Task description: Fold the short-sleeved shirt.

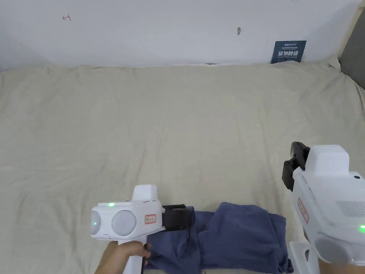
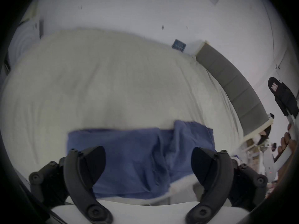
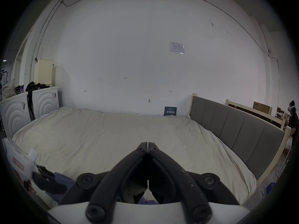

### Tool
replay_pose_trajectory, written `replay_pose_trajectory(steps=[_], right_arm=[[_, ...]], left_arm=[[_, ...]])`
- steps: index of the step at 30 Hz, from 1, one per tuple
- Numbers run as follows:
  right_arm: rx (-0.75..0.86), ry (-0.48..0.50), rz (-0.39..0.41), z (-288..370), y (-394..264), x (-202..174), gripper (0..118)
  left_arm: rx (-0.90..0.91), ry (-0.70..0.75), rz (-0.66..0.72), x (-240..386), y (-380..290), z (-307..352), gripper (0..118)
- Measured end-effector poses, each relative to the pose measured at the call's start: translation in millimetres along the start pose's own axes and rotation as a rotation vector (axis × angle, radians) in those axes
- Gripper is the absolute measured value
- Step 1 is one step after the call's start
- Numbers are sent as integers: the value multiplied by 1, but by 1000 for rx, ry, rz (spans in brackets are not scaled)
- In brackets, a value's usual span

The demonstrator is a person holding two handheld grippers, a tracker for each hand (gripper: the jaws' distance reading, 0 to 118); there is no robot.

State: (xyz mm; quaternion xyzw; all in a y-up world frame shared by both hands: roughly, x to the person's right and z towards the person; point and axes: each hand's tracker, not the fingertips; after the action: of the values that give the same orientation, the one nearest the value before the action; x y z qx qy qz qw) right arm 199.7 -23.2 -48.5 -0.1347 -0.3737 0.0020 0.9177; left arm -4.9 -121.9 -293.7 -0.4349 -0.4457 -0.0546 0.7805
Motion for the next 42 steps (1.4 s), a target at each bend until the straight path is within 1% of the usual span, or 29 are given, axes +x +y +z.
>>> replay_pose_trajectory(steps=[1,2,5,6,7,8,13,17,19,22,24,26,28,30,35,38,42], right_arm=[[0,3,1,0,1,-1,1],[1,6,3,0,1,-1,1],[5,9,2,0,3,-1,1],[5,9,1,0,3,-1,1],[6,9,0,0,3,-1,1],[7,7,-1,0,3,-1,1],[4,0,-12,-1,2,3,1],[-5,-5,-11,-3,0,7,1],[-11,-10,-13,-4,-2,11,1],[-24,-22,-12,-6,-4,18,1],[-29,-34,-16,-6,-7,23,1],[-35,-45,-15,-5,-9,27,1],[-44,-53,-11,-5,-12,31,1],[-55,-62,-7,-6,-14,33,1],[-50,-63,-25,-2,-11,30,1],[-34,-49,-14,0,-5,24,1],[-13,-22,-1,2,3,11,1]], left_arm=[[51,36,-12,-2,-2,6,93],[97,68,-32,-4,-3,12,82],[203,152,-65,-11,-8,19,67],[223,168,-72,-14,-11,19,32],[220,168,-71,-16,-13,17,5],[214,155,-63,-20,-13,15,1],[185,179,-53,-25,-26,-19,0],[146,143,-44,-14,-40,-49,0],[134,108,-80,-5,-47,-62,0],[45,78,-85,7,-52,-89,0],[34,72,-89,15,-56,-100,0],[21,76,-146,26,-60,-105,0],[18,109,-203,32,-62,-110,0],[5,109,-206,30,-60,-115,0],[-3,80,-185,26,-48,-98,0],[56,-20,-107,18,-33,-65,0],[107,-89,-16,-8,-10,-19,0]])
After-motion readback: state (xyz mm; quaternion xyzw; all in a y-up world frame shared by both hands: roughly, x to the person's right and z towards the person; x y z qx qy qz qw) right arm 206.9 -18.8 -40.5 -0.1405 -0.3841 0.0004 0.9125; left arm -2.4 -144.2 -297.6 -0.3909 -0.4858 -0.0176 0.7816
